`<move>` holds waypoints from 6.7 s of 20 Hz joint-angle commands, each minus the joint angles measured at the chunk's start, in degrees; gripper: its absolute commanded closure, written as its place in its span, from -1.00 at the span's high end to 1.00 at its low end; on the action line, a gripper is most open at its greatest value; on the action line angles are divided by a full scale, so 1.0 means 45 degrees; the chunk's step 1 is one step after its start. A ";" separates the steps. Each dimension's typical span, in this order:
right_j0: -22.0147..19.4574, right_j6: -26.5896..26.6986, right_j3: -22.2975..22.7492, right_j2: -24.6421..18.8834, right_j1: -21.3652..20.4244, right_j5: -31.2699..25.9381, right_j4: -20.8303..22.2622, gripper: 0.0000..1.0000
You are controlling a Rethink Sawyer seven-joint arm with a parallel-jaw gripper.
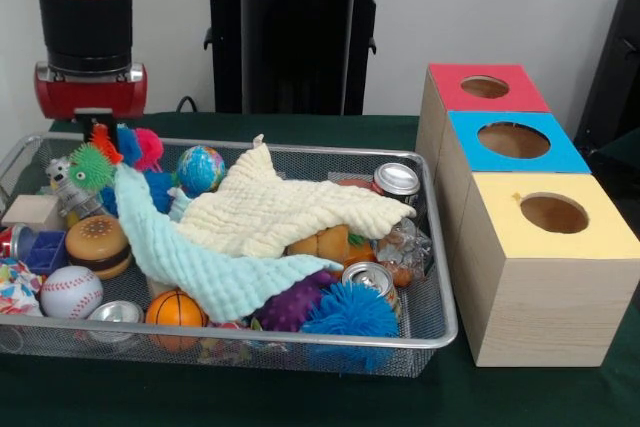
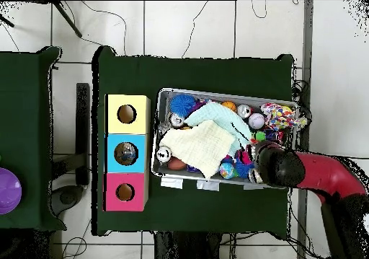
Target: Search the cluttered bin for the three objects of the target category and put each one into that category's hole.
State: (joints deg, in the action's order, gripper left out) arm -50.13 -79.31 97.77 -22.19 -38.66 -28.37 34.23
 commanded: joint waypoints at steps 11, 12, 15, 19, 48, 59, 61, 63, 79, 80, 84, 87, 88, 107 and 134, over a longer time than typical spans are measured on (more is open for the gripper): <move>0.0720 -0.1607 0.1095 0.1249 0.0185 0.0580 -0.0011 -1.00; 0.0706 -0.1536 0.1035 0.1213 0.0228 0.0541 -0.0050 -1.00; 0.0630 -0.1314 0.0919 0.1105 0.0342 0.0517 -0.0126 -1.00; 0.0442 -0.1084 0.0959 0.0997 0.0367 0.0519 -0.0172 1.00; -0.0652 0.0603 -0.1115 0.0280 0.2715 0.0578 0.0326 1.00; -0.0832 0.0321 -0.1664 0.0421 0.4012 0.1829 0.1037 1.00; -0.0939 0.0498 -0.1885 0.0366 0.4328 0.1968 0.1110 1.00; -0.1096 0.0730 -0.2129 0.0269 0.4636 0.2070 0.1235 1.00; 0.0795 -0.2400 -0.1936 0.1616 0.5469 0.3665 0.0780 1.00; 0.0986 -0.2666 -0.1830 0.1753 0.5464 0.3822 0.0664 1.00; 0.1829 -0.3518 -0.1399 0.2424 0.5381 0.4386 -0.0057 1.00; 0.2382 -0.3785 -0.1131 0.2872 0.5242 0.4606 -0.0625 1.00; 0.2511 -0.3812 -0.1048 0.2968 0.5204 0.4648 -0.0808 1.00; 0.2518 -0.2560 0.0179 0.2902 0.3813 0.3448 -0.2711 1.00; 0.2657 -0.1355 0.0021 0.2551 0.1883 0.0208 -0.4544 1.00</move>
State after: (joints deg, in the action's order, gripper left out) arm -38.69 -81.11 94.40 -4.66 -25.59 -14.42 17.91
